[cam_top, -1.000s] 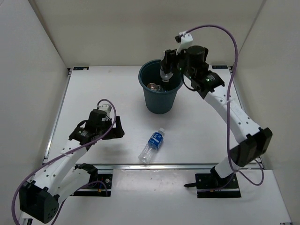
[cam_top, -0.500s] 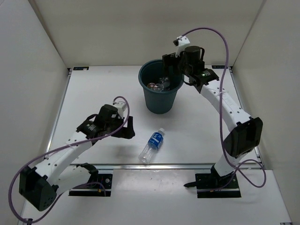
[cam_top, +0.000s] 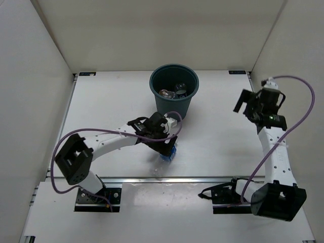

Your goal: Put the plastic bottles in the bin

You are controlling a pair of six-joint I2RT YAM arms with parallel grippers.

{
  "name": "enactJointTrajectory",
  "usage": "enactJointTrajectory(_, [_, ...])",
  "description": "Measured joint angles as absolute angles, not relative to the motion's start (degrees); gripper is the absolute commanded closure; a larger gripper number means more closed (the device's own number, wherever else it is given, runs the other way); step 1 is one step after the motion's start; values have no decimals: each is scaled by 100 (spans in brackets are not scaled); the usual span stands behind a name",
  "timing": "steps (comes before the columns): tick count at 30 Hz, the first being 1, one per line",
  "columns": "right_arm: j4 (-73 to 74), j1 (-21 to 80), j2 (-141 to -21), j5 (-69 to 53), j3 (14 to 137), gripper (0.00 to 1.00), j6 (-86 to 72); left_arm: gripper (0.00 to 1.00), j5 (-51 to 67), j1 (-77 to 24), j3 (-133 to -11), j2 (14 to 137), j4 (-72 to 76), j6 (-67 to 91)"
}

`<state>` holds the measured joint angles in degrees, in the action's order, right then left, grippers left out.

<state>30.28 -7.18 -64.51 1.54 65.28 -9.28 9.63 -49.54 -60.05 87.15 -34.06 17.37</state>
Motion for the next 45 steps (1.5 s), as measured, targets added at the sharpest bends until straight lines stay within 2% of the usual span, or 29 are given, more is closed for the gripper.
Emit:
enactJointTrajectory(5, [3511,-1597,-5979,-185,5098,1,-1033,1,840,-5175,-6377,9513,-3492,1627])
enactJointTrajectory(10, [3677,-1575,-5599,-346,4600,1,-1052,4,744,-5253,-6567,10206,-3581,1597])
enactJointTrajectory(11, [3662,-1562,-5524,-370,4574,1,-1052,13,738,-5260,-6573,10298,-3590,1601])
enactJointTrajectory(13, [3636,-1564,-5391,-429,4532,1,-1059,41,683,-5262,-6663,10355,-3669,1605])
enactJointTrajectory(14, [3638,-1603,-5343,-471,4528,1,-1057,46,655,-5262,-6740,10361,-3717,1645])
enactJointTrajectory(15, [3616,-1653,-5301,-504,4521,1,-1057,57,637,-5264,-6825,10361,-3765,1627])
enactJointTrajectory(18, [3568,-1745,-5212,-502,4499,0,-1050,61,637,-5293,-7065,10256,-3813,1485])
enactJointTrajectory(24, [3546,-1763,-5179,-486,4499,1,-1022,55,1103,-5450,-7555,9297,-3935,1271])
enactJointTrajectory(25, [3546,-1782,-5164,-489,4499,1,-1015,51,1144,-5461,-7765,9115,-3972,1243])
enactJointTrajectory(27, [3544,-1828,-5111,-482,4499,1,-1007,51,1125,-5413,-8370,8812,-3964,1203])
enactJointTrajectory(29, [3538,-1841,-5054,-480,4499,1,-1004,41,978,-5258,-8923,8586,-3673,1197])
enactJointTrajectory(33, [3509,-1839,-5009,-508,4499,0,-1011,41,128,-4777,-9450,8287,-2504,1153])
enactJointTrajectory(36, [3483,-1833,-5000,-561,4497,1,-1039,35,-659,-4447,-9876,8628,-1640,1066])
enactJointTrajectory(38, [3400,-1802,-4974,-593,4484,1,-1057,39,-1015,-4276,-10254,9131,-1151,987])
enactJointTrajectory(40, [3336,-1800,-4921,-635,4451,1,-1083,32,-1310,-4176,-10772,9835,-871,923])
enactJointTrajectory(43, [3249,-1765,-4890,-679,4414,1,-1100,33,-1686,-4134,-11546,10875,-864,838])
enactJointTrajectory(45, [3225,-1743,-4910,-692,4414,1,-1100,28,-1959,-4136,-12031,11476,-1068,827])
